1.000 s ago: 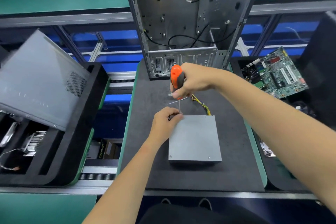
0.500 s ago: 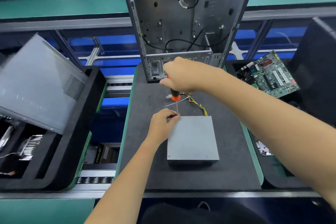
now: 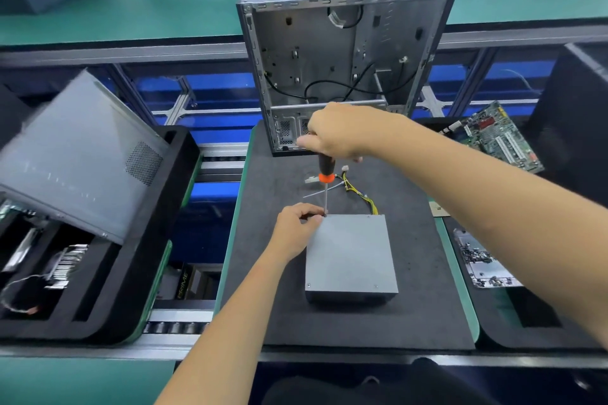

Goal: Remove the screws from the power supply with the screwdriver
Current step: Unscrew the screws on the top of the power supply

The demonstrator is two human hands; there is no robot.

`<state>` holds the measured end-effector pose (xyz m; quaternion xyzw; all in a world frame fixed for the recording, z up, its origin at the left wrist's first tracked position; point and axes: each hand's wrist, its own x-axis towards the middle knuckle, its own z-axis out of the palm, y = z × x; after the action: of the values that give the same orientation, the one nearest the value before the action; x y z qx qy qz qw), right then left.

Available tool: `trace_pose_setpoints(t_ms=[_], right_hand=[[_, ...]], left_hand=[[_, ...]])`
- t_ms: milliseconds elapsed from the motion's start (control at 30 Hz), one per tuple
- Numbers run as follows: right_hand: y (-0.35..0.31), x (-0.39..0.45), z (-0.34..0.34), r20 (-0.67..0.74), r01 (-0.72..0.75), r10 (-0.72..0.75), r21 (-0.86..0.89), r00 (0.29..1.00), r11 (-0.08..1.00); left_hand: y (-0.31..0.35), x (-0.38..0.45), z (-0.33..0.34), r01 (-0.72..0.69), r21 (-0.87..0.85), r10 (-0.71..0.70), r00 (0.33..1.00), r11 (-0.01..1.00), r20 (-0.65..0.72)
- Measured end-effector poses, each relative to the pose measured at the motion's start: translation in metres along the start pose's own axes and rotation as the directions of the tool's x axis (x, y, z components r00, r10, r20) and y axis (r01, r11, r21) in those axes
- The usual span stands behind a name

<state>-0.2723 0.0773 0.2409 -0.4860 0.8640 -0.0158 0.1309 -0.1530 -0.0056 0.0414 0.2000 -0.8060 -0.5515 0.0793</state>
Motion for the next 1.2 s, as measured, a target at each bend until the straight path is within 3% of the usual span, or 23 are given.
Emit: trace_pose_setpoints(t_ms=[167,300,333,433,467,567,667,833,867,967,1000,1100,1200], right_hand=[[-0.002,-0.004,-0.007,0.178,0.149,-0.152,0.029,0.972,0.988],[-0.002,-0.01,-0.014,0.224,0.121,-0.135,0.078,0.965,0.99],[-0.003,-0.012,-0.012,0.189,0.072,-0.081,0.051,0.979,0.996],[-0.005,-0.011,-0.005,0.044,-0.004,0.017,-0.278,0.999,0.961],[-0.004,-0.009,-0.003,0.045,0.006,0.006,-0.267,0.999,0.964],[0.001,-0.005,-0.001,0.083,0.081,-0.08,-0.013,0.993,0.997],[0.003,-0.006,-0.003,0.05,0.218,-0.217,-0.019,0.975,0.976],[0.003,-0.01,-0.005,0.071,0.198,-0.209,0.136,0.975,0.971],[0.002,-0.011,-0.003,0.043,0.163,-0.168,0.104,0.985,0.981],[-0.001,-0.008,0.006,-0.039,0.034,-0.05,-0.326,0.998,0.945],[-0.002,-0.007,0.006,-0.05,0.034,-0.056,-0.359,0.997,0.933],[0.003,-0.005,0.003,0.009,0.126,-0.125,-0.125,0.992,0.984],[0.003,-0.013,-0.006,0.06,0.227,-0.237,0.14,0.97,0.964]], left_hand=[[0.0,0.001,0.001,0.009,0.015,-0.009,1.0,1.0,0.004],[0.0,0.001,0.002,0.008,0.033,-0.008,1.0,0.999,-0.009],[0.0,0.001,0.002,0.007,0.036,-0.007,1.0,0.999,-0.012],[0.0,0.001,0.002,0.004,0.039,-0.004,1.0,0.999,-0.016],[0.0,0.001,0.002,0.005,0.043,-0.004,1.0,0.999,-0.014],[-0.001,0.001,0.002,0.013,0.053,-0.012,1.0,0.999,-0.012],[-0.003,0.003,0.003,0.022,0.042,-0.021,1.0,0.999,-0.019],[-0.004,0.002,0.003,0.018,0.026,-0.018,1.0,0.999,-0.02],[-0.004,0.002,0.003,0.016,0.021,-0.015,1.0,1.0,-0.019],[-0.002,0.001,0.003,0.022,0.008,-0.022,1.0,1.0,-0.017],[-0.002,0.001,0.003,0.026,0.01,-0.026,1.0,1.0,-0.016],[-0.002,0.001,0.004,0.025,0.026,-0.024,1.0,0.999,-0.017],[-0.002,0.001,0.004,0.02,0.035,-0.019,1.0,0.999,-0.02]])
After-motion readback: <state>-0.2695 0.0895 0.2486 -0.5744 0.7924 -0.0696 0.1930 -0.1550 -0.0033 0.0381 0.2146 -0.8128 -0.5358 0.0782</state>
